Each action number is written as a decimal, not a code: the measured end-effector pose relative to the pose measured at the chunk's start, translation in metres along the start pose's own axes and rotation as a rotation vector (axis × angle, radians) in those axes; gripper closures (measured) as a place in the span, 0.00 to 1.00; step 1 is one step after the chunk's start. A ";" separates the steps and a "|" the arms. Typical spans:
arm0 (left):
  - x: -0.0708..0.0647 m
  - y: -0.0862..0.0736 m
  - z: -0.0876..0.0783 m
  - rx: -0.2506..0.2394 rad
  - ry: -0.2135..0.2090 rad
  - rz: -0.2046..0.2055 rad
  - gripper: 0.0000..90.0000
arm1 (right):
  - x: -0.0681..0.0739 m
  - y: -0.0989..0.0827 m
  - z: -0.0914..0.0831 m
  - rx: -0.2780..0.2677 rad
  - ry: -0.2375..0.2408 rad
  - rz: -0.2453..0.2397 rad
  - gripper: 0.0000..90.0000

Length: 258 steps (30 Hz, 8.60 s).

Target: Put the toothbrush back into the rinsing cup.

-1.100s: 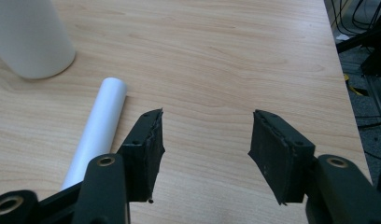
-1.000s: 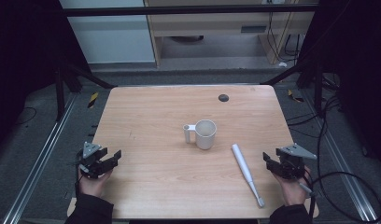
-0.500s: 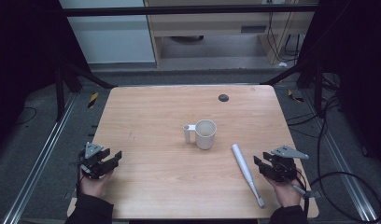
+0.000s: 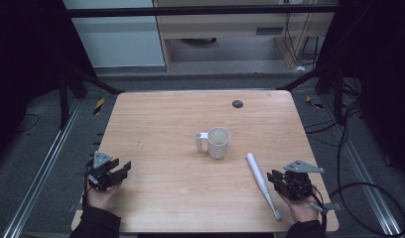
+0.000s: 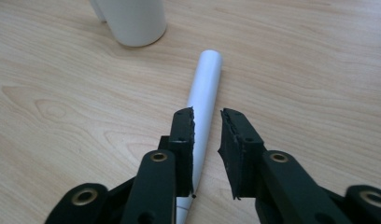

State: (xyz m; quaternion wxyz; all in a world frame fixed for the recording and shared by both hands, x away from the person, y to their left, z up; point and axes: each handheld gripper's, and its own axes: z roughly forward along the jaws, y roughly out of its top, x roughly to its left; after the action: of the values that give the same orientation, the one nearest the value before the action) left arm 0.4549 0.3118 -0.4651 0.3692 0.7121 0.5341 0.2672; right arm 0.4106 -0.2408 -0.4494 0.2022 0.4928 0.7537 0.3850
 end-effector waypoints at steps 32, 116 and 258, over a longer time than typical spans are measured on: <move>-0.004 0.000 0.002 0.023 -0.006 0.038 0.55 | 0.022 -0.023 0.016 0.206 0.071 -0.031 1.00; -0.005 -0.001 0.004 0.040 0.001 0.055 0.55 | -0.026 -0.023 0.023 0.259 -0.207 0.038 1.00; -0.006 -0.001 0.009 0.075 -0.003 0.071 0.55 | 0.022 0.028 0.031 0.121 0.025 -0.008 0.68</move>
State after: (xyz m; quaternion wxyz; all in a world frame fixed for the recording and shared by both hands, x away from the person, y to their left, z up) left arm 0.4595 0.3040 -0.4711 0.3334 0.7444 0.5175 0.2588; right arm 0.4385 -0.2032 -0.4452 0.1643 0.4965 0.7799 0.3440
